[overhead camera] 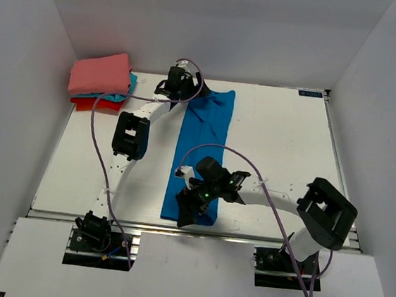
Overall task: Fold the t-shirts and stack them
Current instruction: Rotate the tshirt 90 degrees
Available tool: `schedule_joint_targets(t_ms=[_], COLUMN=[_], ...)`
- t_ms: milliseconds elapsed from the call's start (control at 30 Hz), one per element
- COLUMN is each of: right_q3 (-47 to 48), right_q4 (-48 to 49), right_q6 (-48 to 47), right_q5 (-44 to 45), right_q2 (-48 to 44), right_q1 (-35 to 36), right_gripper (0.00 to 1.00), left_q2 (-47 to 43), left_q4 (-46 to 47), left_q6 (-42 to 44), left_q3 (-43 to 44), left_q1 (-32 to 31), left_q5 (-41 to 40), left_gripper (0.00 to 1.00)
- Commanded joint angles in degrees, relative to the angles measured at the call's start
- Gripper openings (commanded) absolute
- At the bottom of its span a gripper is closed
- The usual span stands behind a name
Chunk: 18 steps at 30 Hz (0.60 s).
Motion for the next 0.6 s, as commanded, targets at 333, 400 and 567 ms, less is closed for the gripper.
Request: schedule_joint_targets(t_ms=[333,400,567], right_q3=[1.9,1.1,-3.0], right_q4=[-12.8,-12.9,-12.3], right_q6=[8.5,9.8,15.0], right_q5=[17.4,19.4,25.8], right_q2=[-14.3,-15.9,-21.7], right_q1=[0.7,0.7,0.6], right_gripper=[0.90,0.90,0.90], left_q2=[-16.1,-19.7,-25.7], left_q4=[-19.2,-19.8,-23.6], left_q6=[3.7,5.3,8.4], left_q3=[-0.9,-2.2,-5.3], left_q1=[1.4,1.5,1.5], left_q5=[-16.8,-18.0,-18.6], left_gripper=[1.00,1.00,1.00])
